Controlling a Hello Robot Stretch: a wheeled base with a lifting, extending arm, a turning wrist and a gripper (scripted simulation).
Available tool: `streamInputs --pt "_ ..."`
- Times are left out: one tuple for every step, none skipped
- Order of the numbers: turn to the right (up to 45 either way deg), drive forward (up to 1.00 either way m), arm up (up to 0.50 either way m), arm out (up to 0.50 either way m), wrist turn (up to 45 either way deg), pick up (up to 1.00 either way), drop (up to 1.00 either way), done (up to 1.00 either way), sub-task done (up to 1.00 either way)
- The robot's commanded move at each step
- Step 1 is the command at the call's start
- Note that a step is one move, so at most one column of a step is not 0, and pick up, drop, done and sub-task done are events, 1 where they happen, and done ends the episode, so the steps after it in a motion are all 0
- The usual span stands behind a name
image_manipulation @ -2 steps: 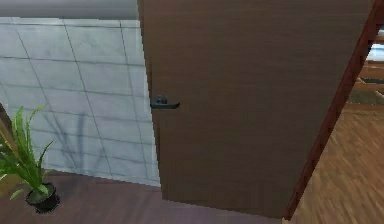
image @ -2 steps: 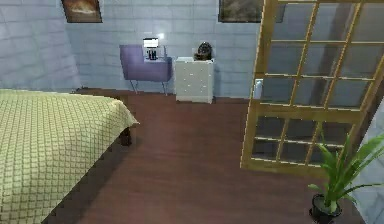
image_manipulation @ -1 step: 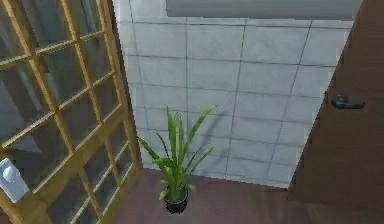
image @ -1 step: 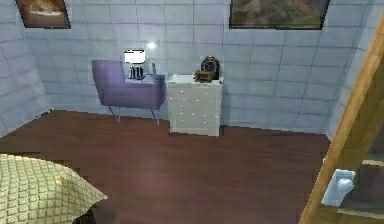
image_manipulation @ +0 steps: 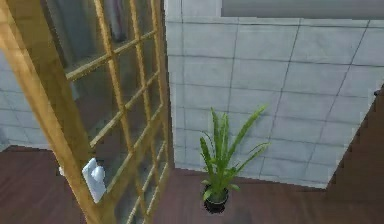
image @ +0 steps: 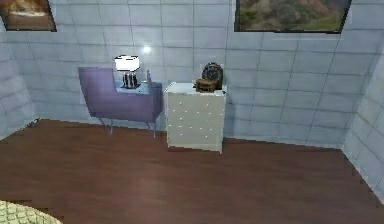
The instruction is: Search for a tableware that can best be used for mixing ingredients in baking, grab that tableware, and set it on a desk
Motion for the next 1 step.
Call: streamInputs --pt "9.0 0.00 0.00 0.00 0.0 0.00 0.00 0.00 0.00"
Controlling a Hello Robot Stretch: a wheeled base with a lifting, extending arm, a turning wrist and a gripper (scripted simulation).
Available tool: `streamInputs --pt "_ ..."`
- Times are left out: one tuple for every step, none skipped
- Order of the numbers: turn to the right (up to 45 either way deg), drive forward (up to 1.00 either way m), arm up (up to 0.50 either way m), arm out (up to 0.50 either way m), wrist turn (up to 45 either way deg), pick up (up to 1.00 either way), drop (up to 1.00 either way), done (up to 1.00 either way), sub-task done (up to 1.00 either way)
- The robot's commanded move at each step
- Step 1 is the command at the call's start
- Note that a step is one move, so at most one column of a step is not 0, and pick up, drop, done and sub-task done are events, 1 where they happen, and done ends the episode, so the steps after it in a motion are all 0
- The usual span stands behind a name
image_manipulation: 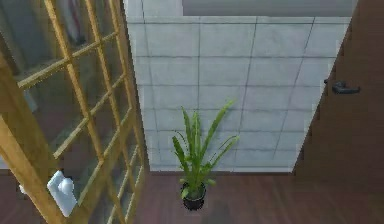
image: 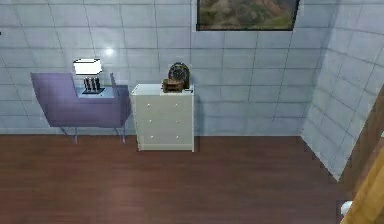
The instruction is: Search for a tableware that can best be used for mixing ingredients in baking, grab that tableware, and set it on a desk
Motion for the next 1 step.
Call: streamInputs --pt "0.0 0.75 0.00 0.00 0.0 0.00 0.00 0.00 0.00"
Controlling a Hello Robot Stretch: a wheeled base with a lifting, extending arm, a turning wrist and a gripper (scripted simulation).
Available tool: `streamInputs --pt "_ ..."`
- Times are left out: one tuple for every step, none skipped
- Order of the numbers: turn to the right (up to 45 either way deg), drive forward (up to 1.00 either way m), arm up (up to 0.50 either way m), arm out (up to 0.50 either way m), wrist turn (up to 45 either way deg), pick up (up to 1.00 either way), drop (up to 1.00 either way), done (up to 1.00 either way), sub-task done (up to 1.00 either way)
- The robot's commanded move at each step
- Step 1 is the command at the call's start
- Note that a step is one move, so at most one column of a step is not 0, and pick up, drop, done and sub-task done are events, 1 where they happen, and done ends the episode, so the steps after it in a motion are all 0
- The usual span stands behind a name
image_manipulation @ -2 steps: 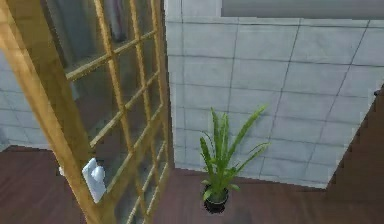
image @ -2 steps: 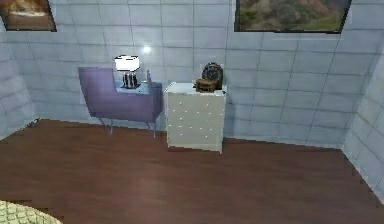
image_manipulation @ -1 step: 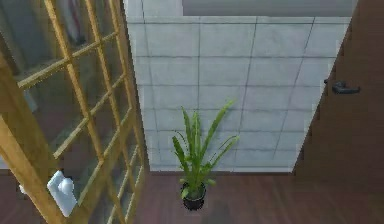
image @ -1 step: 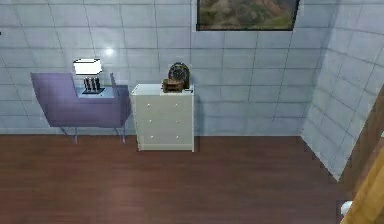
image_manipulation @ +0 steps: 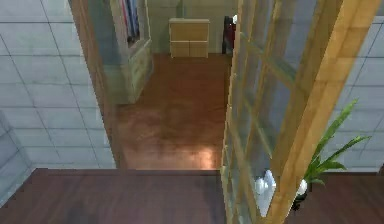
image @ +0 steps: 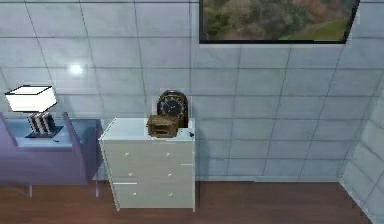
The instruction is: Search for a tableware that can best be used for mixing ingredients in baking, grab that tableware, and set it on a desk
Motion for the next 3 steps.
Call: streamInputs --pt "45.0 0.00 0.00 0.00 0.0 0.00 0.00 0.00 0.00" --pt "27.0 0.00 0.00 0.00 0.0 0.00 0.00 0.00 0.00" --pt "0.0 0.30 0.00 0.00 0.0 0.00 0.00 0.00 0.00"
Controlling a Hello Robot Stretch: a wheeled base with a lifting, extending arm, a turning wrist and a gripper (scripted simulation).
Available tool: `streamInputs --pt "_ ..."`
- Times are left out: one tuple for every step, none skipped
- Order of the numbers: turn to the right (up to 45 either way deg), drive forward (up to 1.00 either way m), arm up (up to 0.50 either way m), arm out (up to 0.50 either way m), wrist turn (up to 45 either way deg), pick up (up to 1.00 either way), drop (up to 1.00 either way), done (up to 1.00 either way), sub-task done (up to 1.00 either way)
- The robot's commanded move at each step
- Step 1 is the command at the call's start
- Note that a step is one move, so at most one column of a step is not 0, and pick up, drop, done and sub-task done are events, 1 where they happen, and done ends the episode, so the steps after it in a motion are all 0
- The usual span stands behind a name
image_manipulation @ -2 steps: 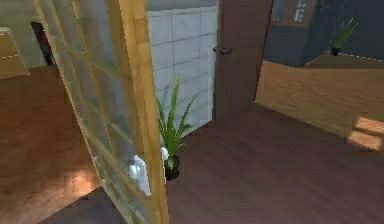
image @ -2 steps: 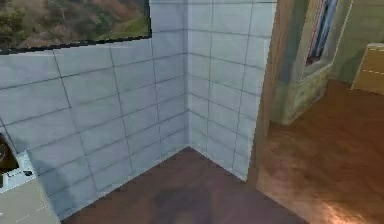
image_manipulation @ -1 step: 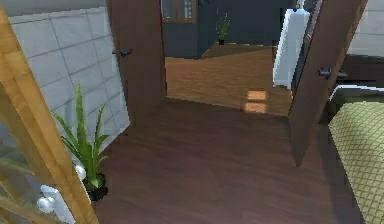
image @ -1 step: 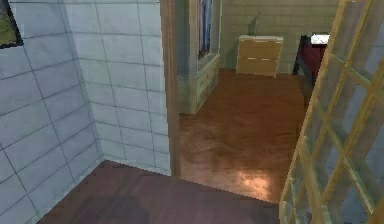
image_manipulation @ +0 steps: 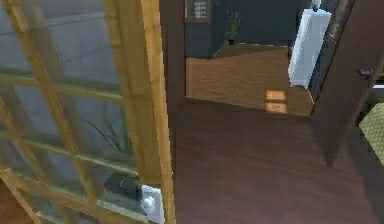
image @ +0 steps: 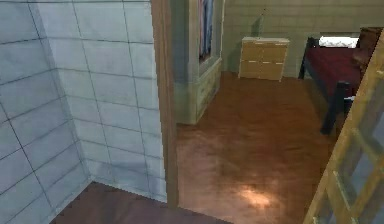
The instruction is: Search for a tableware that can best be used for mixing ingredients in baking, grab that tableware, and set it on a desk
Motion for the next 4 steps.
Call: streamInputs --pt "12.0 0.00 0.00 0.00 0.0 0.00 0.00 0.00 0.00" --pt "0.0 1.00 0.00 0.00 0.0 0.00 0.00 0.00 0.00" --pt "9.0 0.00 0.00 0.00 0.0 0.00 0.00 0.00 0.00" --pt "0.0 0.20 0.00 0.00 0.0 0.00 0.00 0.00 0.00"
